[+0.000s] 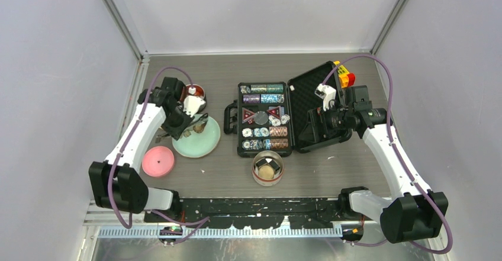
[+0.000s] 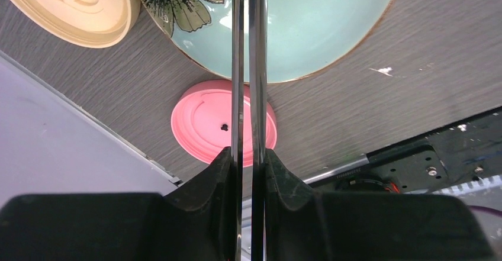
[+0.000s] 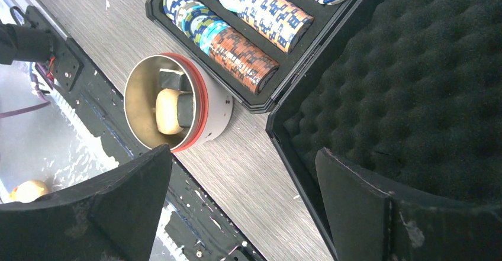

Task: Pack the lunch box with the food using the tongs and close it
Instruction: Pick up the fake food from the plate, then place the fake food in the packing box.

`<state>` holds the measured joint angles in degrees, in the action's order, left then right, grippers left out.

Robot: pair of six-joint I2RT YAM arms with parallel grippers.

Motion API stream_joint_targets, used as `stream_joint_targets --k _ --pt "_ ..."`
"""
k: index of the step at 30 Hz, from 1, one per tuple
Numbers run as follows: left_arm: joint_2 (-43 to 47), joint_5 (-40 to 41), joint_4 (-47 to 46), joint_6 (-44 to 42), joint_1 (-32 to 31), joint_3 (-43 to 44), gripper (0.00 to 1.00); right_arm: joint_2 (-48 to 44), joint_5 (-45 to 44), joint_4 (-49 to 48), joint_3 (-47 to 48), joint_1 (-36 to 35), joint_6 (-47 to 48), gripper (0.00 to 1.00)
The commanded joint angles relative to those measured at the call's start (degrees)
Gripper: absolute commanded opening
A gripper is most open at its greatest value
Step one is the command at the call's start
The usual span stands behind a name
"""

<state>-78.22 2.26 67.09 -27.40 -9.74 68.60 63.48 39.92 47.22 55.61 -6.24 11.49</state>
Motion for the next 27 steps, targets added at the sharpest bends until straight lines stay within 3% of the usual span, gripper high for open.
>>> stream_joint_targets --k 1,8,16,27 --pt "3.27 -5.53 3.71 0.62 -0.21 4.72 0.0 -1.52 0.62 -1.24 0.2 0.22 0.38 0.95" --pt "2.18 -5.49 3.83 1.64 0.88 13.11 0.0 -1.77 0.68 -1.17 0.12 0.19 0.4 0.95" --pt "-6.75 -4.74 1.46 1.08 7.17 24.25 0.0 -2.22 0.63 -0.86 0.11 0.22 0.72 0.96" --pt "-14.03 -3.69 -2.53 0.4 9.36 24.67 0.06 -2.53 0.41 -0.64 -0.07 0.24 0.9 0.96"
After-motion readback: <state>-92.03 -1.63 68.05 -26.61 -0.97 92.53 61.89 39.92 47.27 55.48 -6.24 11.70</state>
